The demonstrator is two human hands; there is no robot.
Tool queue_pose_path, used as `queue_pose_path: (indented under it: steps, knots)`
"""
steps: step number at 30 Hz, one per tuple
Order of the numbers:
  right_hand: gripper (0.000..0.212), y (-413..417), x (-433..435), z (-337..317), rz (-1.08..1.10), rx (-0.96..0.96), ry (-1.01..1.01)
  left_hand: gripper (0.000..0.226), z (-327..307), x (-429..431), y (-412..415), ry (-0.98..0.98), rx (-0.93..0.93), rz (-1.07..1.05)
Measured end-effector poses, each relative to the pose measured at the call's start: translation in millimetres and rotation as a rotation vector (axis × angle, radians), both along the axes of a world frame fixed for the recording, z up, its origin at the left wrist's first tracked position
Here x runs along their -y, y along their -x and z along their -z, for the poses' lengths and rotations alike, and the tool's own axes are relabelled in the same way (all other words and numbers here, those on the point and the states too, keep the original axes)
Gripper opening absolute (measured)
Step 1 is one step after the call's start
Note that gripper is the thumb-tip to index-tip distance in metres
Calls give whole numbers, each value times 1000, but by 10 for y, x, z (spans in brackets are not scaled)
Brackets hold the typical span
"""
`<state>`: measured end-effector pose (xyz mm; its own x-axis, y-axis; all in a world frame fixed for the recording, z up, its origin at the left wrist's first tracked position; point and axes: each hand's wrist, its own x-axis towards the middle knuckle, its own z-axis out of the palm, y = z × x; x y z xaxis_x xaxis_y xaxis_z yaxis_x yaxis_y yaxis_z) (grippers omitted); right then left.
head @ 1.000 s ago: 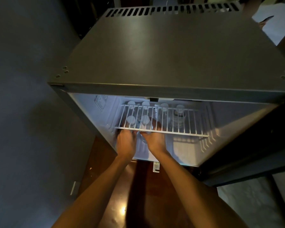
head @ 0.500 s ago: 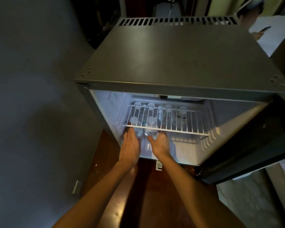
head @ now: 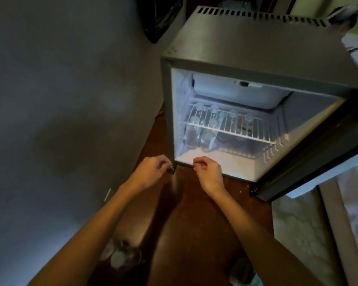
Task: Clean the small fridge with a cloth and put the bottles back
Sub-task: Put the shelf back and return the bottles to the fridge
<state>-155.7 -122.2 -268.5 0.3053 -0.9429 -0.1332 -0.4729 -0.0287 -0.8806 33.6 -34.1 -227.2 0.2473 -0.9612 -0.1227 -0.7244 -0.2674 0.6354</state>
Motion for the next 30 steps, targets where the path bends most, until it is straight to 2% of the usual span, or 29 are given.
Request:
queue_pose_path:
  steps: [3,7,12,17,21,25,30]
  knots:
    - [29,-22,-516,89,-75,59,-51,15,-26,-643,-179,24,29,-70]
    - [23,-57,-1199,139,-224,-2,-67,14,64,-1364,-237,11,32,-95]
    - [25,-163,-1781,129,-400,-35,-17,17,121,-1901,-262,48,54,-145]
    - [47,-230,-2326,74,-560,-17,91,35,232,-2464,-279,58,20,-217]
    - [67,-190,-2620,195,-598,-89,2,55,402,-2717,-222,-19,-194,-272]
    - [63,-167,-2783,291,-582,-99,-44,64,558,-2828,-189,-22,-275,-313]
    - [58,-265,-2864,333,-531,-83,-45,61,620,-2838,-182,66,-301,-369]
